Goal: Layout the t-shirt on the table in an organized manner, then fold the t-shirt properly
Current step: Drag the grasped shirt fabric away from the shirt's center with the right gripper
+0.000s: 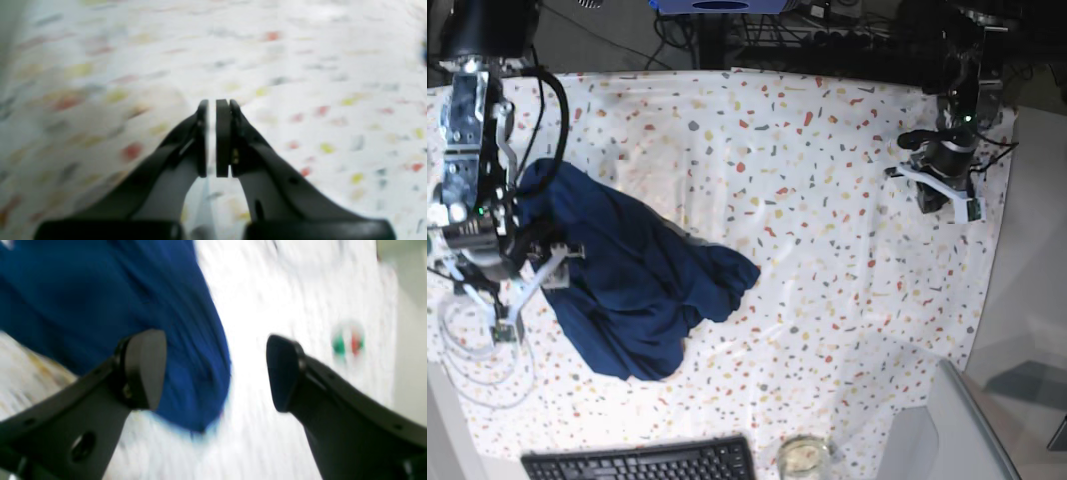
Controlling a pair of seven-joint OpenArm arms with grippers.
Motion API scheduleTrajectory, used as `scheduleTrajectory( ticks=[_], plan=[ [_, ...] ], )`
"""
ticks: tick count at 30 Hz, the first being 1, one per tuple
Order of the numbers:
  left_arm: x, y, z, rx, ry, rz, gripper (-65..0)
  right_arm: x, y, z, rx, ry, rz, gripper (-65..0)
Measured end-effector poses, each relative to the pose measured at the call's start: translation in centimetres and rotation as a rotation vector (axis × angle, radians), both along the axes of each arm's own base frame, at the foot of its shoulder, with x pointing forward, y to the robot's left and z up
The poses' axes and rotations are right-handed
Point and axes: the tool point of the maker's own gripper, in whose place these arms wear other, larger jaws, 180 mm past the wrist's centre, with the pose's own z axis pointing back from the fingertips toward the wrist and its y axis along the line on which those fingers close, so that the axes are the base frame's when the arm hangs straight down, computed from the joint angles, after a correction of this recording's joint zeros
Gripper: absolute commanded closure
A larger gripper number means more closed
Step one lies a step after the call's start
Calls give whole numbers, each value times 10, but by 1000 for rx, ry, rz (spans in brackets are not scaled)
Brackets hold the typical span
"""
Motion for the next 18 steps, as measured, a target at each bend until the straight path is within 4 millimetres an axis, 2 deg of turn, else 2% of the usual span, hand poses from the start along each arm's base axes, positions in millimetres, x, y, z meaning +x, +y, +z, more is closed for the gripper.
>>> scheduleTrajectory(
  ticks=[3, 6, 10, 13, 15, 17, 18],
  plan=[
    [-11, 8, 1, 8, 5, 17, -31, 37, 22, -13, -3, 42, 76, -495],
    [-16, 5, 0, 5, 15, 12, -31, 54, 34, -36, -20, 114, 120, -512],
    [-22, 5, -3, 6, 26, 11, -31, 80, 33, -57, -29, 118, 137, -509],
    [-24, 5, -4, 6, 31, 10, -39, 84, 22, -77, -34, 159, 116, -498],
    [-23, 3, -4, 3, 30, 8, -41, 80, 16, -91, -34, 182, 110, -414],
    [-23, 1, -4, -5, 30, 4, -41, 73, 11, -100, -40, 203, 106, -230],
    [-23, 0, -5, -6, 30, 5, -41, 72, 12, -101, -35, 201, 106, -116]
  ],
)
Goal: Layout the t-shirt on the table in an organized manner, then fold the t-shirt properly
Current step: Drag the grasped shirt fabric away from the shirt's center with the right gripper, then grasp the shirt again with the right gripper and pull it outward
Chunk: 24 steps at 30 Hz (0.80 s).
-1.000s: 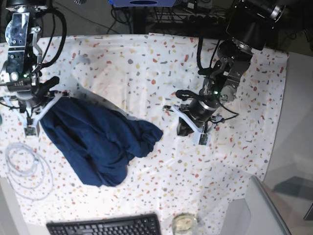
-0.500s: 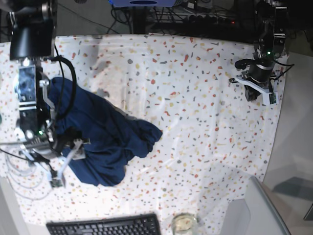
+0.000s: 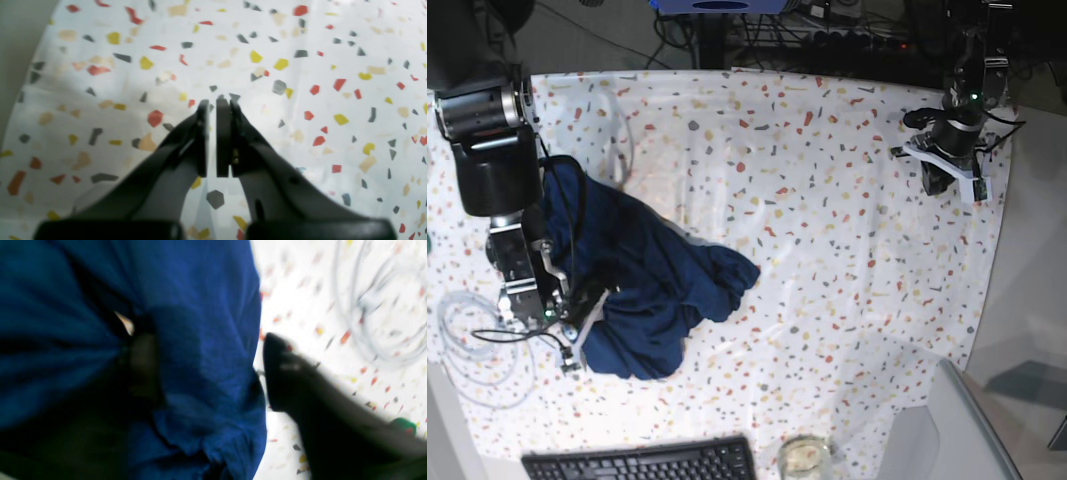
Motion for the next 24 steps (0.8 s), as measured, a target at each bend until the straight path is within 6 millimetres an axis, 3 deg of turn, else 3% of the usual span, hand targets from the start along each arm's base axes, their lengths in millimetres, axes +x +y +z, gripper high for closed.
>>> scheduleTrajectory(
  ticks=[1, 3, 4, 6, 10, 15, 17, 22, 24],
  plan=[
    [0, 0, 0, 0, 0, 0, -43, 0, 1, 2, 0, -5, 3, 0],
    [-1, 0, 0, 0, 2, 0, -44, 6, 6, 15, 4, -58, 18, 0],
    [0, 1, 0, 1, 0, 3, -44, 8, 11, 24, 11, -94, 27, -42],
    [2, 0, 1, -2, -3, 3, -44, 9, 22, 43, 24, -166, 52, -17],
    [9, -13, 1, 1, -10, -38, -112, -13, 34, 69, 25, -185, 71, 0],
    [29, -62, 0, -51, -25, -156, -331, -37, 50, 120, 44, -302, 104, 0],
    [39, -79, 2, -59, -35, -201, -390, -57, 55, 128, 51, -315, 114, 0],
    [81, -126, 26, -80, -115, -323, -420, -106, 71, 131, 99, -315, 142, 0],
    [101, -141, 41, -84, -162, -364, -420, -123, 72, 121, 106, -284, 144, 0]
  ],
)
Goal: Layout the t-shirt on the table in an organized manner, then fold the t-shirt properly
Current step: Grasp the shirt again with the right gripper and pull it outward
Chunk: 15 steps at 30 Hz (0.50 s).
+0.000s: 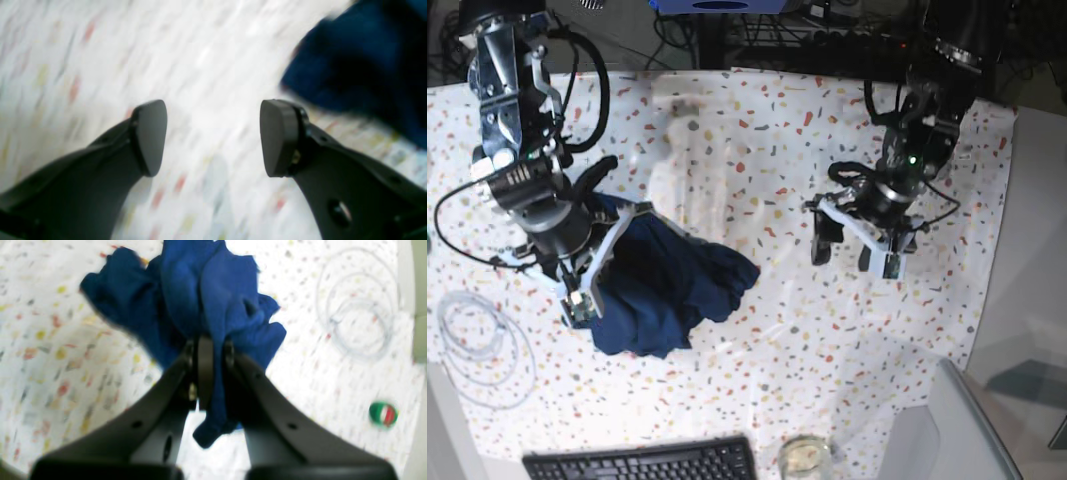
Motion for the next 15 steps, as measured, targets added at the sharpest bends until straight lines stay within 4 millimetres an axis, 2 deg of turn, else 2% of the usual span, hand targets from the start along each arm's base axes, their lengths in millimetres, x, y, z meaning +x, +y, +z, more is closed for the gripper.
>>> scheduleTrajectory(
  ticks=[3, 6, 9, 11, 13, 15],
  plan=[
    [18, -2, 11, 5, -41, -11, -420, -29, 10, -25, 61, 84, 24, 0],
    [19, 11, -1, 29, -6, 19, -420, -69, 29, -45, 157, 181, 97, 0],
    [11, 25, -17, 58, 42, 37, -420, -103, 34, -69, 181, 281, 112, 0],
    [7, 41, -23, 65, 60, 61, -420, -123, 34, -83, 178, 336, 108, 0],
    [4, 67, -25, 76, 66, 127, -420, -143, 32, -103, 175, 415, 100, -2],
    [-4, 95, -28, 90, 79, 195, -420, -153, 27, -120, 161, 479, 89, -14]
  ],
)
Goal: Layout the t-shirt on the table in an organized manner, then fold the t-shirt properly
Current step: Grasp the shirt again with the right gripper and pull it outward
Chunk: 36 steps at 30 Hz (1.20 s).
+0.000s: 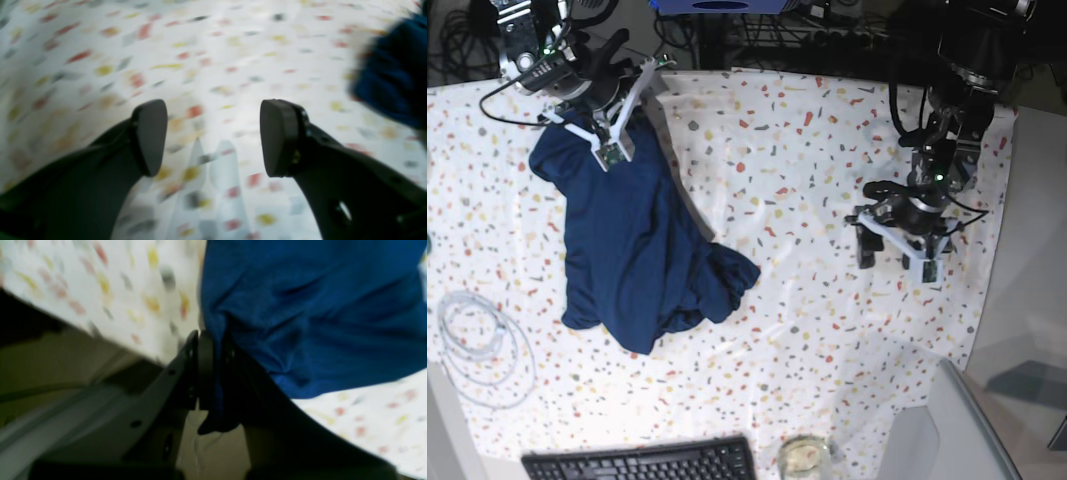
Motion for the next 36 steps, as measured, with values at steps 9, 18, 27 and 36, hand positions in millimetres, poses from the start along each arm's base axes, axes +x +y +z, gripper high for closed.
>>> scheduleTrajectory(
  ticks=[9, 18, 27, 36],
  plan=[
    [-29, 75, 3, 18, -1, 210, -420, -7, -9, 7, -53, 63, 14, -411],
    [-59, 78, -16, 17, 64, 225, -420, 162, -15, 65, -28, -279, -102, -419],
    [-66, 74, -13, 20, 59, 216, -420, 223, -37, 28, -71, -185, -153, -330],
    [-64, 74, -12, 21, 57, 212, -420, 194, -16, 30, -33, -187, -129, 0]
  ],
)
